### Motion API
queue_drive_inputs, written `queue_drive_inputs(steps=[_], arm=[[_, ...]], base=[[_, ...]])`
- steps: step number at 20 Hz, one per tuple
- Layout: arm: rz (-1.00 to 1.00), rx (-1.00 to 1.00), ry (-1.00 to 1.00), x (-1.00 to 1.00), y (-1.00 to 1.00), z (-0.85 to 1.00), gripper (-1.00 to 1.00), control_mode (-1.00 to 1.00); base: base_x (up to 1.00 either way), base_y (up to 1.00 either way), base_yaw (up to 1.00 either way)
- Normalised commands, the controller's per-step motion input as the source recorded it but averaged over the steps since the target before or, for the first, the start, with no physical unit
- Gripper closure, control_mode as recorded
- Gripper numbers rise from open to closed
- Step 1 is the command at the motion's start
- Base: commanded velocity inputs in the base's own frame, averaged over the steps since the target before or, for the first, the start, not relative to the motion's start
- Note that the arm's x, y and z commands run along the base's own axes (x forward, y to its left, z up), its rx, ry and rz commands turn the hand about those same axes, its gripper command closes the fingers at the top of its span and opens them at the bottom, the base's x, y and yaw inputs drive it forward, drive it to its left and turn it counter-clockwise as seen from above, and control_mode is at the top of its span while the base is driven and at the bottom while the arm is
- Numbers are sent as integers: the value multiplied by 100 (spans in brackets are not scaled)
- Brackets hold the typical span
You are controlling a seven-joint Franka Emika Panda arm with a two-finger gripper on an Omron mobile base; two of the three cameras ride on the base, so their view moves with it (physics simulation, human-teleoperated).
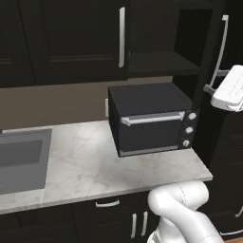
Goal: Open the cabinet, retrieve the rolling pin, and place it next to the meat on the cutting board to prepare for tenderizing.
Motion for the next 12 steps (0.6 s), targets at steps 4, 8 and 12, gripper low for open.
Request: queue_drive_inputs(steps=[4, 8, 12], arm=[[-1, -13, -3, -44, 5, 0, -100, -100], [-3, -6, 2, -6, -28, 0, -100, -100], [0, -1, 8, 46, -24, 0, -100, -100]], base=[[0, 0, 0], [0, 0, 0], [0, 0, 0]])
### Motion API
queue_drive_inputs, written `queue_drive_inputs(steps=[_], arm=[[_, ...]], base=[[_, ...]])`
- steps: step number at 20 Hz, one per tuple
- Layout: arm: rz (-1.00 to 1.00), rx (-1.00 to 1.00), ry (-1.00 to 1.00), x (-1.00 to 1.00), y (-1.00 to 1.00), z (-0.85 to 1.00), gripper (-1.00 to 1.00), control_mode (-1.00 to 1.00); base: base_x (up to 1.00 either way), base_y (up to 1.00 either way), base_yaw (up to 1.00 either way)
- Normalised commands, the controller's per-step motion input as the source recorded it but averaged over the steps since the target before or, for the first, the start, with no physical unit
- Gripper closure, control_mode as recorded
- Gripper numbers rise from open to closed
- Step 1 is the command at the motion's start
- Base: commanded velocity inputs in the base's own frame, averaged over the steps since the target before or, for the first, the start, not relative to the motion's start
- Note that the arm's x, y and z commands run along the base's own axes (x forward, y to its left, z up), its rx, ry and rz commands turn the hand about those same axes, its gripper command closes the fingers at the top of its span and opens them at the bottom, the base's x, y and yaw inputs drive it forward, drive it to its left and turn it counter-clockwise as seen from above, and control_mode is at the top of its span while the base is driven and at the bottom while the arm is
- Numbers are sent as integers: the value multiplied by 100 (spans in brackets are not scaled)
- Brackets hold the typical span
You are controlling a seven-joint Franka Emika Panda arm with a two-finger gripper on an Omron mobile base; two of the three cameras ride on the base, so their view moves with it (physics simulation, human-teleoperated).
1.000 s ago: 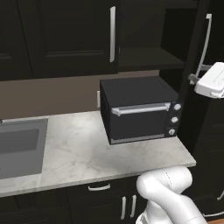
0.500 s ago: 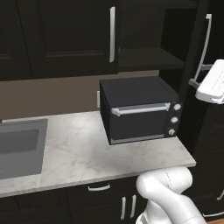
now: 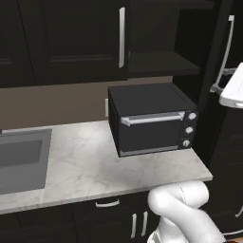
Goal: Open the cabinet, retrieve the rolling pin, and place it next to the meat on the cutting board to prepare for tenderizing.
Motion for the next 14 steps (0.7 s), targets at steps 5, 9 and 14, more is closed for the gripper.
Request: queue_drive_inputs(steps=[5, 9, 14], arm=[[0, 0, 4, 28, -19, 0, -100, -100], [-5, -6, -16, -88, -4, 1, -100, -100], [-9, -12, -18, -100, 13, 0, -100, -100]], base=[[0, 0, 0], [0, 0, 0], [0, 0, 0]])
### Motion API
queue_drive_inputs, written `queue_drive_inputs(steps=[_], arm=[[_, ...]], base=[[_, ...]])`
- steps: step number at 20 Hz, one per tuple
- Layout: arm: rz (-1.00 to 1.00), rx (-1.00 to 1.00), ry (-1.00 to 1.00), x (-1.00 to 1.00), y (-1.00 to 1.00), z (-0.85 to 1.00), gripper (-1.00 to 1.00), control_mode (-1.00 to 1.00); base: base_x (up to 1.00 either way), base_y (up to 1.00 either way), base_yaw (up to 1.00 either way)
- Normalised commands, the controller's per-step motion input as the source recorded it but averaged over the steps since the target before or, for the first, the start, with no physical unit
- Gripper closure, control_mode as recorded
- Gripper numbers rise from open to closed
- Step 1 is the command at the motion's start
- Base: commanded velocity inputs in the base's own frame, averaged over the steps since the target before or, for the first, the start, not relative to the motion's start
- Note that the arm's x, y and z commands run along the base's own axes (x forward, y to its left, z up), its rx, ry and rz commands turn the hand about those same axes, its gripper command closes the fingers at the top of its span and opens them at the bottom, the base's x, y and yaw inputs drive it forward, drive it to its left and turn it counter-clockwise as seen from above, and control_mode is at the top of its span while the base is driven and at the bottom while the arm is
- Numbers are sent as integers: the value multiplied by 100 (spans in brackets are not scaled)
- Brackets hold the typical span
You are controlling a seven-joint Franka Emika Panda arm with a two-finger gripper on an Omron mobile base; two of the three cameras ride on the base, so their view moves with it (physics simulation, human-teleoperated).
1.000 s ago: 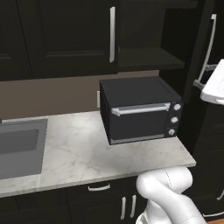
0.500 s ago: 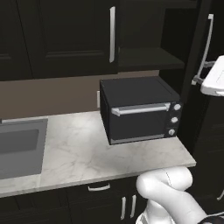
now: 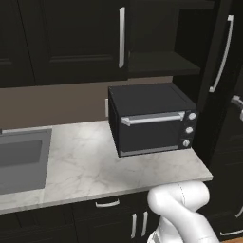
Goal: Open the cabinet, retrieve the rolling pin, and place it next to the meat on the cutting board to prepare for tenderizing.
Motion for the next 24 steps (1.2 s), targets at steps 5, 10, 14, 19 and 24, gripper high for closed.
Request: queue_drive_inputs(steps=[5, 10, 14, 19, 24], arm=[[-11, -16, -7, -66, 46, 5, -100, -100], [-8, -29, -3, -20, 70, 4, -100, -100], [-10, -34, -2, -5, 77, 3, -100, -100], [-12, -39, 0, 0, 68, 0, -100, -100], [-28, -39, 0, 17, 33, -11, -100, -100]], base=[[0, 0, 0], [0, 0, 0], [0, 0, 0], [0, 0, 0], [0, 0, 0]])
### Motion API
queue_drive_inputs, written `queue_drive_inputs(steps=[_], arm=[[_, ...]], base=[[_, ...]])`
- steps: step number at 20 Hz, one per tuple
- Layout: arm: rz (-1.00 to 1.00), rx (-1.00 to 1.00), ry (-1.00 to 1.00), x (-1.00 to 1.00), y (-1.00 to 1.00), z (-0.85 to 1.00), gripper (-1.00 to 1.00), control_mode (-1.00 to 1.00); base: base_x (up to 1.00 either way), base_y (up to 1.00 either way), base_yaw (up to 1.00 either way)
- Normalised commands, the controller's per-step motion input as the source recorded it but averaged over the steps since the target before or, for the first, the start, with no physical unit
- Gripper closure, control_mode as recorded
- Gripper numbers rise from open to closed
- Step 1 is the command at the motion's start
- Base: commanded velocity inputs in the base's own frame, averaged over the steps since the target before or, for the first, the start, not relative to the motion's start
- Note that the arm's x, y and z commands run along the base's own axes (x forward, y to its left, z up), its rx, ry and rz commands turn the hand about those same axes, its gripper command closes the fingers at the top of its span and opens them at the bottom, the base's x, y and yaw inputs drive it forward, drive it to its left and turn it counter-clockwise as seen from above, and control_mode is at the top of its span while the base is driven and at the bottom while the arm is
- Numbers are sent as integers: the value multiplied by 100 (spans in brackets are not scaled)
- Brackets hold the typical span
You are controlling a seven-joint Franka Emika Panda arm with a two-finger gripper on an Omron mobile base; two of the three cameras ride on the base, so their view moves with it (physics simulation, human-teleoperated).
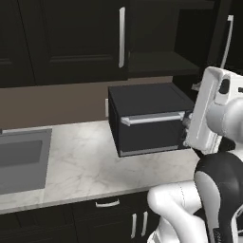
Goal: Open the cabinet, retrieve the rolling pin, and place it next to the meat on the cutting board to prepare for tenderizing.
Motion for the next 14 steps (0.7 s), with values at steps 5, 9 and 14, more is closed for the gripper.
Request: queue_drive_inputs(steps=[5, 9, 14], arm=[[-42, -34, 0, 43, 2, -18, -100, -100], [-42, -26, 0, 57, 0, -8, -100, -100], [-36, -19, 0, 33, -18, -1, -100, -100]], base=[[0, 0, 0], [0, 0, 0], [0, 0, 0]])
